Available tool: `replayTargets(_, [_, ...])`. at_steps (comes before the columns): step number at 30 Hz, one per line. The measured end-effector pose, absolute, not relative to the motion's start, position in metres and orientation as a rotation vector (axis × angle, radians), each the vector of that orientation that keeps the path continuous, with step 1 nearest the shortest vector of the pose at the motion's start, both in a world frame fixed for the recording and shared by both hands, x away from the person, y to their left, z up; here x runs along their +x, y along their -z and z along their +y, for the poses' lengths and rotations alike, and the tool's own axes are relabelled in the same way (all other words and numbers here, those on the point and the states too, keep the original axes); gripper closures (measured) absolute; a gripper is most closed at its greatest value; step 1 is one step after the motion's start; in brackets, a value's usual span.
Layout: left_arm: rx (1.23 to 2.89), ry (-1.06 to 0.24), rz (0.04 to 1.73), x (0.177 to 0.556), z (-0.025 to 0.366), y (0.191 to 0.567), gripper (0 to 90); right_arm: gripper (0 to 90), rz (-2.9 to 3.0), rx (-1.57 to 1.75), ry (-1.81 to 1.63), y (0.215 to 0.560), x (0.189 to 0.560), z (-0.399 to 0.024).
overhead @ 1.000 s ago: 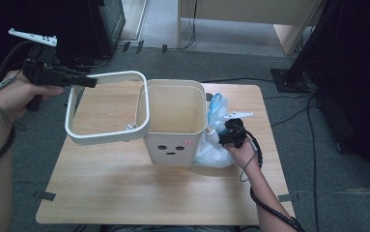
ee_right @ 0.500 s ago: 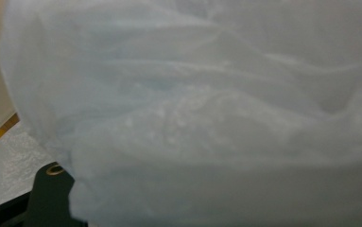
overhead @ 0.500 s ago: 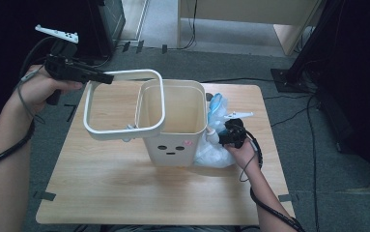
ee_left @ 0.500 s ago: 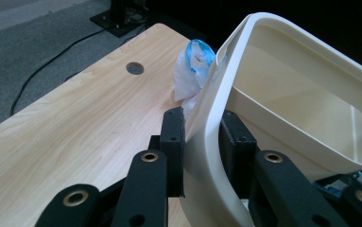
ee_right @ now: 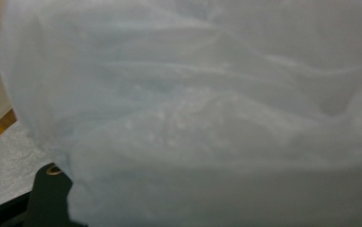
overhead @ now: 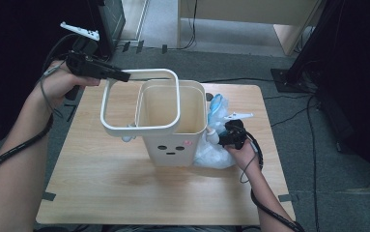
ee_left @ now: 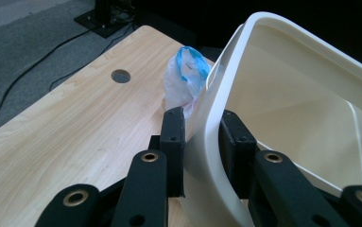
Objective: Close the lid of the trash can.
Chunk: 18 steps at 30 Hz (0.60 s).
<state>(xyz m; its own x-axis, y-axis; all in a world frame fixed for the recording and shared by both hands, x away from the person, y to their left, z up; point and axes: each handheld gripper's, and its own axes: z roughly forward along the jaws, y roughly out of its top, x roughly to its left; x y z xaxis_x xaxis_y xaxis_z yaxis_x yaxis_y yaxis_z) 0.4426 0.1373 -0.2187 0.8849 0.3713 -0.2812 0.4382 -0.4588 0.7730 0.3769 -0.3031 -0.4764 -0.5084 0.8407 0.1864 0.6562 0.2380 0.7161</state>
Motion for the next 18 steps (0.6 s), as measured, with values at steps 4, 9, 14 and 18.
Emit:
replayTargets(4, [2.102,0.096,0.576,0.446,0.13,0.219,74.2,28.1,2.268,1.41,-1.131,0.477,0.375,-0.304])
replayTargets(9, [2.105,0.103,0.568,0.448,0.123,0.219,74.1,28.1,2.269,1.412,-1.127,0.477,0.375,-0.304])
replayTargets(14, [2.102,0.117,0.56,0.451,0.113,0.222,74.2,28.1,2.273,1.406,-1.121,0.476,0.375,-0.303])
replayTargets(18, [2.095,0.125,0.546,0.453,0.103,0.224,74.3,28.1,2.272,1.406,-1.121,0.476,0.374,-0.303])
